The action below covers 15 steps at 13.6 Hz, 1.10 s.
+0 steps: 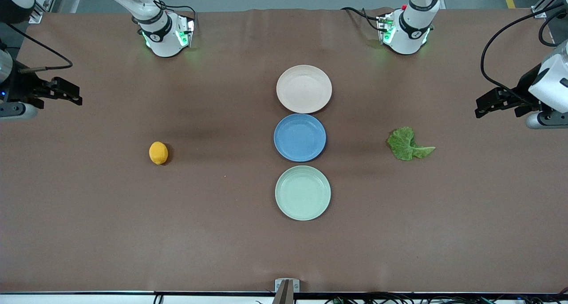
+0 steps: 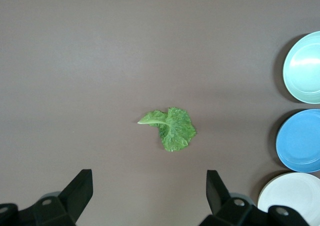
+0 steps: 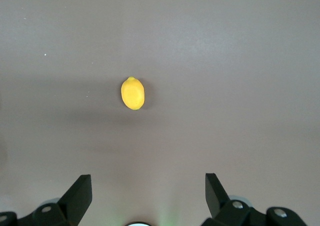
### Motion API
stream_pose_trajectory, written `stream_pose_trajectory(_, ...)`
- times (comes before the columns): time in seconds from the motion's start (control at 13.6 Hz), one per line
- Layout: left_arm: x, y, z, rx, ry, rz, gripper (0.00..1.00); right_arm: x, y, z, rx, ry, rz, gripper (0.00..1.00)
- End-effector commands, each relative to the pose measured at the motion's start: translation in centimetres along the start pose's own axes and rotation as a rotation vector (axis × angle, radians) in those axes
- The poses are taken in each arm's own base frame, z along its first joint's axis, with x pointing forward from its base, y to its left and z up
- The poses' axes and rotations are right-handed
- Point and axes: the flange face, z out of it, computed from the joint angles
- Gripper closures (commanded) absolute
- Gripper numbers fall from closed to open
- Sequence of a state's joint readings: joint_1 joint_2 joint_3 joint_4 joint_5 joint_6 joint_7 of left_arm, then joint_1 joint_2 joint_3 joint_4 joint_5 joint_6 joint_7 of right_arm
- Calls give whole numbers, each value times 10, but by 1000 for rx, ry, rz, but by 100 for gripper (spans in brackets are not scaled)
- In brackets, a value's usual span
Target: Pick lemon and lettuce from plates
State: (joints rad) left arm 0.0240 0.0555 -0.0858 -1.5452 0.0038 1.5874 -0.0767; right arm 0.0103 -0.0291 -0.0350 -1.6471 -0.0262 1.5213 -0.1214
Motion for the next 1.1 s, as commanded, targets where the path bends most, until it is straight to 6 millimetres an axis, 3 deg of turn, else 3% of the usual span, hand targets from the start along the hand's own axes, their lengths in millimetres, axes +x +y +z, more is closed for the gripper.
stream_pose_trajectory(0.0, 0, 0, -9, -7, 4, 10, 0, -12, -5, -4, 1, 20, 4, 0)
stream_pose_trajectory(1.03, -3, 0, -18, -4, 21, 16, 0, -13, -11, -17, 62, 86, 7, 0)
